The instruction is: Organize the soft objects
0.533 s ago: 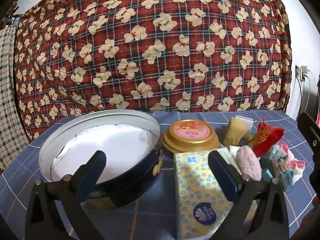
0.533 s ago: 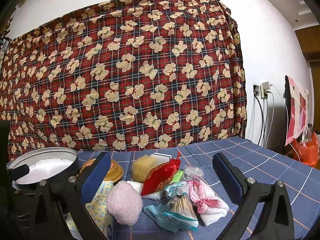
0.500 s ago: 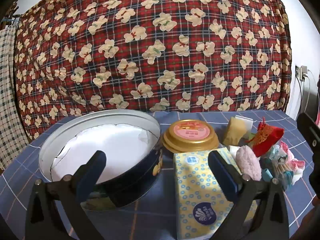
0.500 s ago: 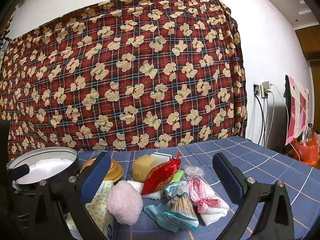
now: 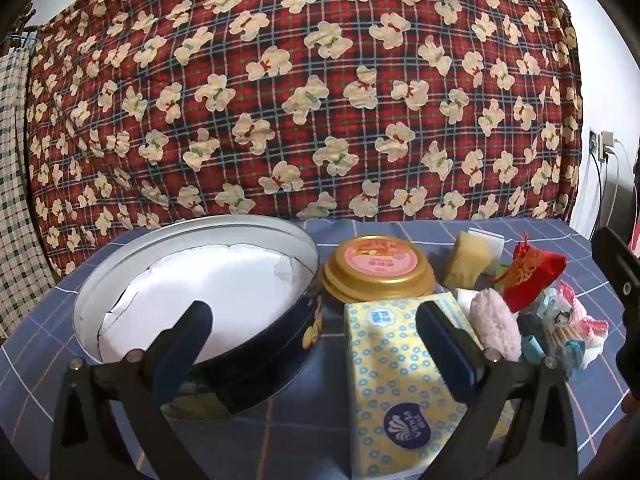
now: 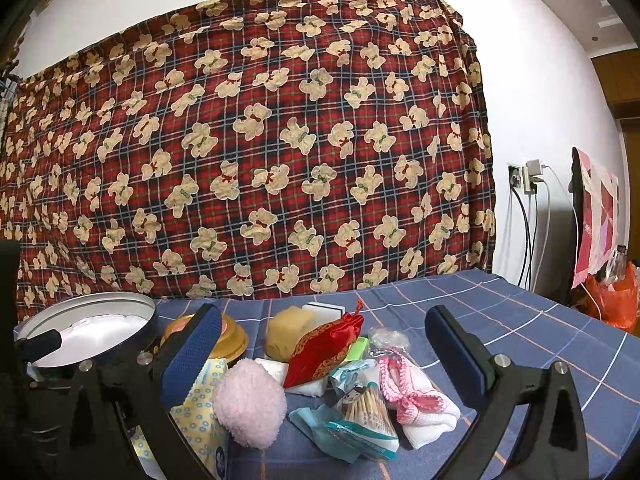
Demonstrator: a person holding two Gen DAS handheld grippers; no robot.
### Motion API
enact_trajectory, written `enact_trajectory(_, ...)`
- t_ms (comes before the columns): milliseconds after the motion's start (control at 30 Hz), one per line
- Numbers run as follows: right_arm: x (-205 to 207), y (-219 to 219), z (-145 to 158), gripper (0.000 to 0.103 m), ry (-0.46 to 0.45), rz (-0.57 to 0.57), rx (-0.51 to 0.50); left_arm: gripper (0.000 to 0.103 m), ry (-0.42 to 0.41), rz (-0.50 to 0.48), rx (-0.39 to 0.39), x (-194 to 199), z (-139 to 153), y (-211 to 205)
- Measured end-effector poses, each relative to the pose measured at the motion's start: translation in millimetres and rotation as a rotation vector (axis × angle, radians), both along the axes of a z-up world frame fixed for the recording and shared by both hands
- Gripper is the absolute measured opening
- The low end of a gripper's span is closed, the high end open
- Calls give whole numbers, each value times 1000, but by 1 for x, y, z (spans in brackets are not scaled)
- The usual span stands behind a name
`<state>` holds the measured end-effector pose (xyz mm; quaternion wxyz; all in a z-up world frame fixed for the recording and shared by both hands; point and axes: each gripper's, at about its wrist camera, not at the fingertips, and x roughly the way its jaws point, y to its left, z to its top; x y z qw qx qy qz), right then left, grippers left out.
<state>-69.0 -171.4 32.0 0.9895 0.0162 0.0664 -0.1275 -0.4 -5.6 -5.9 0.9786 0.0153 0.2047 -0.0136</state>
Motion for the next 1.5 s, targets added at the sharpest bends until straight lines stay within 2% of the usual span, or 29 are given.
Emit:
enact_trajectory(500,3,-2,1,103,7,-15,19,103,3,-9,12,-1,-3,-7)
enact_trajectory(633,-3,-17,1,103,8,-16,64,103,5,-15,15,-3,-3,-11)
enact_trajectory(767,-16,-35,3,103,12,-57,19,103,6,-22,8,-8,-1,-13)
enact_trajectory(867,-22,-56,1,103,67,-72,-6,103,24,-66,-14,-12,-2,-16)
enact_trajectory(967,-27,-80,-3,103,122,-65,24,103,38,-94,-32,-19,-2,-21)
enact_trajectory(1033,-30,-95,-6,102,147,-51,61,102,33,-147,-47,-26,-1,-28)
enact_trajectory(1100,-30,-106,-8,98,173,-38,86,97,28,-196,-44,-31,0,-38)
enact_trajectory(1167,-21,-110,-11,80,234,-34,76,87,37,-270,-18,-35,0,-53)
enact_trajectory(1233,-12,-111,-14,74,286,-29,54,85,48,-315,6,-37,0,-66)
enact_trajectory(1400,15,-123,-28,73,401,43,165,85,41,-373,25,-38,1,-87)
enact_trajectory(1500,37,-128,-38,73,485,57,212,80,117,-397,8,-20,-3,-95)
